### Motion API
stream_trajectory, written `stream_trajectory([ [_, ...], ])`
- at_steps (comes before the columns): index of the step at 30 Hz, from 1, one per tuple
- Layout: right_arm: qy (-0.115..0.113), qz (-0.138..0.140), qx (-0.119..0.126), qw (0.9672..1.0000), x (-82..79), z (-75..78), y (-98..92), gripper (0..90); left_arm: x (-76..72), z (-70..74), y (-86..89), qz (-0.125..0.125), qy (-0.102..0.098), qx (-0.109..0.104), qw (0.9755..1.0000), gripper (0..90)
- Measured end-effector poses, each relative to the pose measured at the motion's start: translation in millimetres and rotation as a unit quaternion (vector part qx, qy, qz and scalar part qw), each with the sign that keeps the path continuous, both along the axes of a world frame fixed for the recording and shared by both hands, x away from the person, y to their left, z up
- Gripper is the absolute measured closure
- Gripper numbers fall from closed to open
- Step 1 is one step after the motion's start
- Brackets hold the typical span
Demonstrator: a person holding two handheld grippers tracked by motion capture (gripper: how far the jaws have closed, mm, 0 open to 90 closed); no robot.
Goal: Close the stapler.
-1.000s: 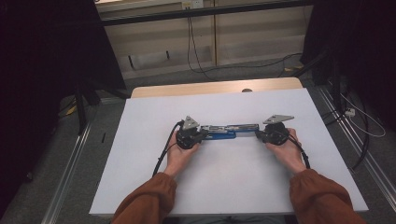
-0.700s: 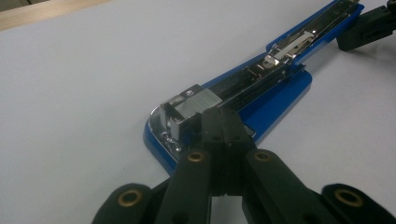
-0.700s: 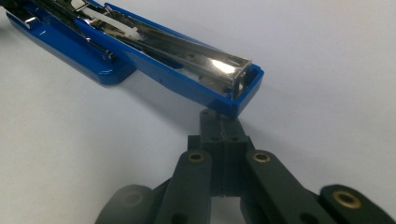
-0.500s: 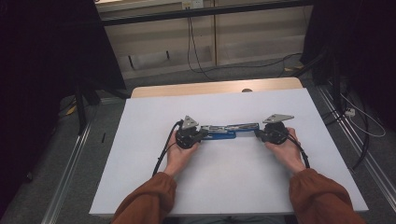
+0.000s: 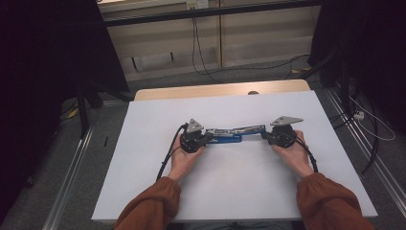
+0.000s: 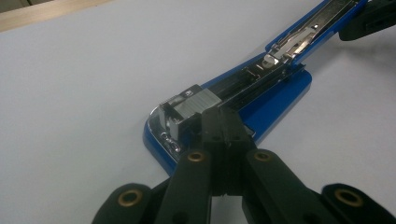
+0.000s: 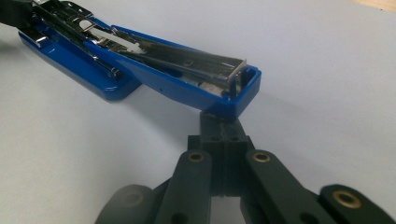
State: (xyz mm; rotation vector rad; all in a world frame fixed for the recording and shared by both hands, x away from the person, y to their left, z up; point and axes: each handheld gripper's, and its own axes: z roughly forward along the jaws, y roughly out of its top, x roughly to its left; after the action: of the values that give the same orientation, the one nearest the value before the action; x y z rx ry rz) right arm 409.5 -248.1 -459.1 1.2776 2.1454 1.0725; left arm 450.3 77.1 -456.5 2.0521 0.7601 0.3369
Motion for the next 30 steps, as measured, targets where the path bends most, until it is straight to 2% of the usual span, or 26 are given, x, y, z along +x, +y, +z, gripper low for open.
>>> stream_trajectory([
  [5, -0.003, -0.001, 0.005, 1.0000, 0.1, 0.4, 0.2, 90.0, 0.2, 0.1, 0.4, 0.000, -0.002, 0.002, 1.0000, 90.0],
  [8, -0.003, 0.000, 0.012, 0.9999, 0.3, 0.5, -0.6, 90.0, -0.3, -0.4, -0.2, 0.001, 0.005, -0.006, 1.0000, 90.0],
  [20, -0.013, -0.003, 0.017, 0.9998, 0.3, 4.2, -0.8, 90.0, -0.4, 0.0, -0.3, 0.000, -0.005, 0.002, 1.0000, 90.0],
  [30, -0.053, 0.006, 0.046, 0.9975, -1.9, 12.0, 0.7, 90.0, -1.4, -0.4, -1.2, -0.003, 0.001, -0.002, 1.0000, 90.0],
])
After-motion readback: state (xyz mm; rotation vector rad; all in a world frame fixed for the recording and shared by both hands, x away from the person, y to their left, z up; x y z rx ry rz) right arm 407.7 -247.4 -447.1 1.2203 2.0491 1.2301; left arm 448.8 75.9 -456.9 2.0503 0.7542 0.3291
